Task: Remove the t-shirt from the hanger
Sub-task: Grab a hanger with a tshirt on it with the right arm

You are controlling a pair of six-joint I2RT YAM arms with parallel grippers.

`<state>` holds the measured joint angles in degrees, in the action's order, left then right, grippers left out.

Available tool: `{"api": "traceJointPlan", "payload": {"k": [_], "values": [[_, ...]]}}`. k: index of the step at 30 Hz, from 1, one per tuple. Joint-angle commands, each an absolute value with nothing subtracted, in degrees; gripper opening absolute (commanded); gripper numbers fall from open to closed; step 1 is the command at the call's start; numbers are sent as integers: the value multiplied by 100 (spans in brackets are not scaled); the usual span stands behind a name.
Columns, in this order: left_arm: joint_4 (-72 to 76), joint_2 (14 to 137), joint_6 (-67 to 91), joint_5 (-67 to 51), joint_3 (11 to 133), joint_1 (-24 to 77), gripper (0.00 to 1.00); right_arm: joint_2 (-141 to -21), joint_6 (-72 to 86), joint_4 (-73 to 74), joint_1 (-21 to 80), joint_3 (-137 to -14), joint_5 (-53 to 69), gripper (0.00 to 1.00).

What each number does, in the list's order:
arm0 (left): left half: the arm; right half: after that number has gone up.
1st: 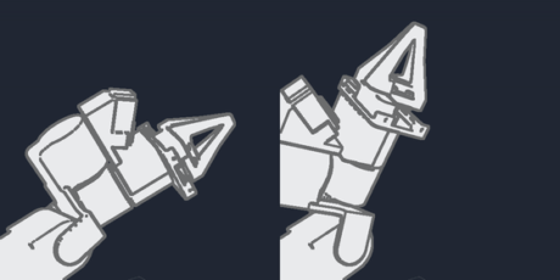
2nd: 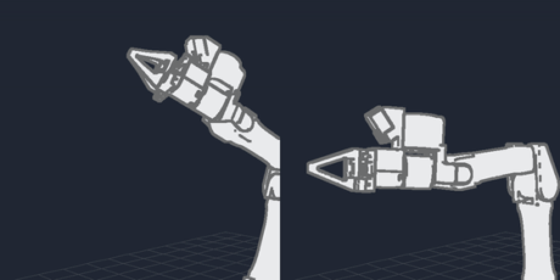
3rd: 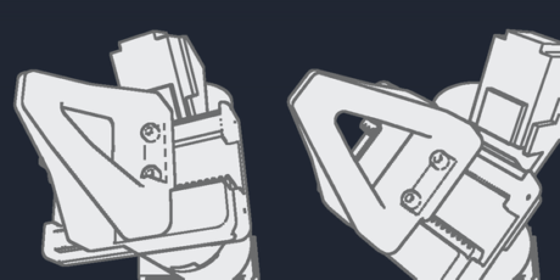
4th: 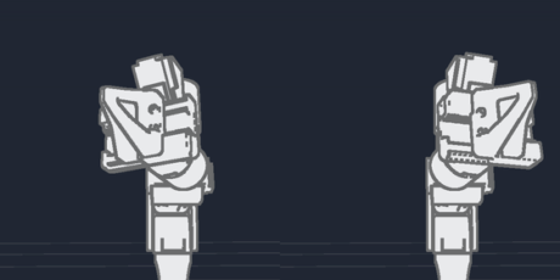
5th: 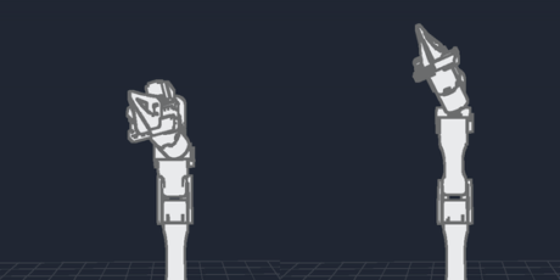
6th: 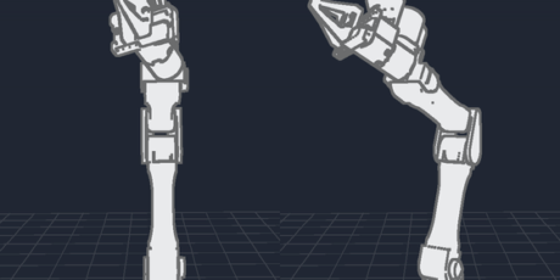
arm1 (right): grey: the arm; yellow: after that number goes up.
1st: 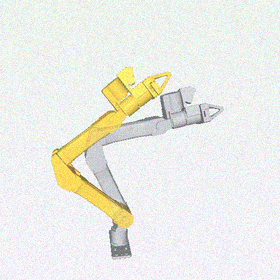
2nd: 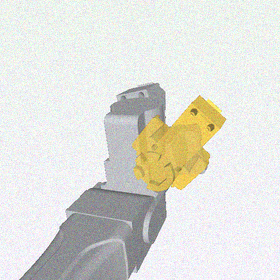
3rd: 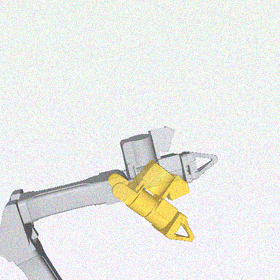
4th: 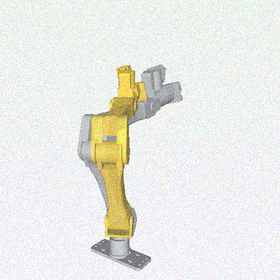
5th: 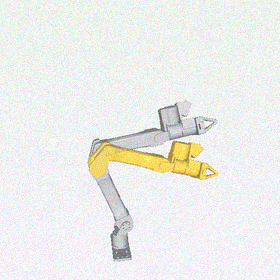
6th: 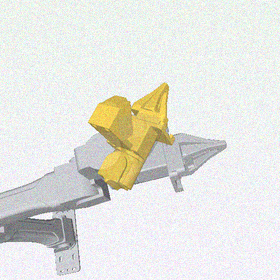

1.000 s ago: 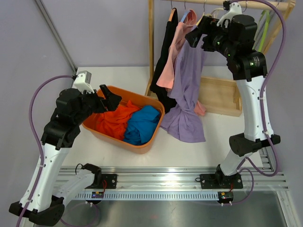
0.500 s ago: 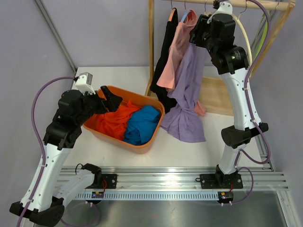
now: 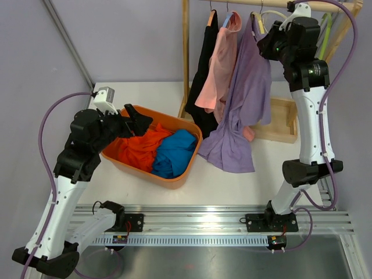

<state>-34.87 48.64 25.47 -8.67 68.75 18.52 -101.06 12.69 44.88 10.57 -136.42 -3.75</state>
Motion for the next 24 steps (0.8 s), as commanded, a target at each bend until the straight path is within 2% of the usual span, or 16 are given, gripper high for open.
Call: {"api": "traceJointPlan", "payload": {"k": [1,10,24], "values": [[-2875,4878,2505,-1361,6908,1828,99,-9879,941,4238,695,-13509,833,0],[-2637,4887,2487,-1758,6856,1828,99,-9519,712,2796,598,-13377,1371,0],[-2532,4904,2470,-1881,6838,1828,99,-9229,958,2092,448,-13184,1520,0]]}}
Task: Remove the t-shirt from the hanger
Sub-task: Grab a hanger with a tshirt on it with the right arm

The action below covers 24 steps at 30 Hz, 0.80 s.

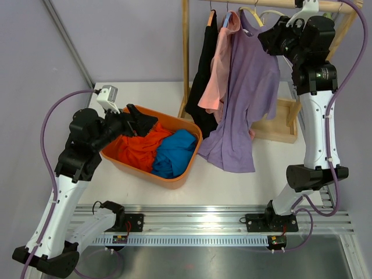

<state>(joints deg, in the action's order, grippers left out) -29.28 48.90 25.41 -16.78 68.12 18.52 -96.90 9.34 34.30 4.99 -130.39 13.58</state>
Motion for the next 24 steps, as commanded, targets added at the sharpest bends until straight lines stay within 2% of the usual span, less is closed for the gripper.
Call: {"api": "traceJointPlan", "payload": {"k": [1,15,24], "values": [[-2523,4904,2470,-1907,6838,1828,99,-9202,975,2074,448,-13166,1547,0],[-2171,4983,1961,-1960,6838,1837,99,-8465,721,2408,369,-12455,1846,0],[-1627,5010,1170,-2838,6583,2003,99,-7138,-254,3846,44,-11067,2610,0]]}}
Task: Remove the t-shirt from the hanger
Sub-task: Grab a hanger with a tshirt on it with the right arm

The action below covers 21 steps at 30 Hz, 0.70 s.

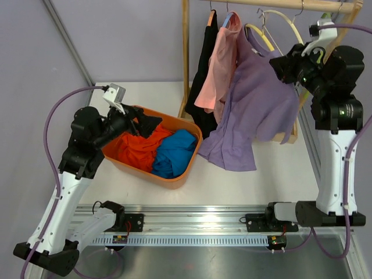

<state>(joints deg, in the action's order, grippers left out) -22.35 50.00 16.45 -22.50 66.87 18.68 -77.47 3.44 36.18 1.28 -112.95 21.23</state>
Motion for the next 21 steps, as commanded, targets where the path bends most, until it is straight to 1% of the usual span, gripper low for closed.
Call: {"api": "traceJointPlan", "payload": {"k": [1,3,5,6,10,15,16,21], "values": [[-1600,5027,1091,-2908,6566,2091,99,-6884,-455,4050,53,-10752,2671,0],[-1573,5141,784,-2935,6583,2458,99,-6611,-676,4619,44,-10391,2672,0],[-1617,5273,520,-2900,6618,2758,99,-6154,-1123,4947,44,-9793,2829,0],[-1626,5387,214,-2857,6653,3073,99,-5996,-1273,5261,44,-9443,2900,0],[-1539,5580,-649,-2927,6592,3655,99,-5354,-2080,6203,53,-9028,3496,0],[-1126,5756,-1527,-3277,6469,3893,99,-5028,-2812,7301,44,-8859,4253,0],[-1073,5835,-1616,-3348,6512,3894,99,-4984,-3013,7425,44,-8868,4558,0],[-1046,6512,-1933,-3788,6978,4069,99,-4974,-3489,7918,44,-9087,5281,0]]}}
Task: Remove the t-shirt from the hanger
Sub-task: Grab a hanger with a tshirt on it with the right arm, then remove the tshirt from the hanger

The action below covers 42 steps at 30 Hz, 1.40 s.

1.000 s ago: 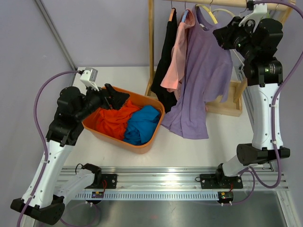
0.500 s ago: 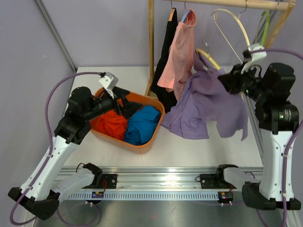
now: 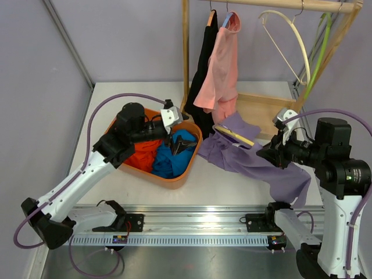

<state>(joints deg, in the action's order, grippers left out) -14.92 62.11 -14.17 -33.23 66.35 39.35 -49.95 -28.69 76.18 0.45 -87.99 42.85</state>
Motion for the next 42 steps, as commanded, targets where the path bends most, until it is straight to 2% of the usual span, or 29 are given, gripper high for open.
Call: {"api": "traceJointPlan", "payload": {"k": [1,11,15,25,26,29,30,32,40,42], "values": [[-1037,6582,-1968,-3788,7074,4113,99,-5027,-3602,7980,44,-9131,5439,0],[-1036,7171,-2355,-3841,7523,4552,98,-5335,-4271,8473,44,-9562,6214,0],[-1195,7374,-2522,-3622,7830,4684,92,-5449,-4359,8517,44,-9650,6407,0],[-1345,7559,-2601,-3779,7980,4737,60,-5590,-4175,8376,44,-9852,6662,0],[-1345,7559,-2610,-3788,7946,4737,52,-5599,-4157,8359,53,-9853,6671,0],[-1318,7550,-2637,-3797,7919,4737,35,-5616,-4061,8297,44,-9861,6706,0],[-1310,7541,-2628,-3788,7928,4737,19,-5625,-3991,8271,44,-9861,6706,0],[-1257,7523,-2611,-3762,7928,4737,0,-5642,-3912,8175,44,-9853,6680,0],[-949,7453,-1768,-3147,8050,4729,0,-5686,-2102,6655,53,-9790,5355,2],[-1054,7549,-1267,-2788,8226,4737,0,-5844,-1664,6390,44,-9984,4724,28]]}}
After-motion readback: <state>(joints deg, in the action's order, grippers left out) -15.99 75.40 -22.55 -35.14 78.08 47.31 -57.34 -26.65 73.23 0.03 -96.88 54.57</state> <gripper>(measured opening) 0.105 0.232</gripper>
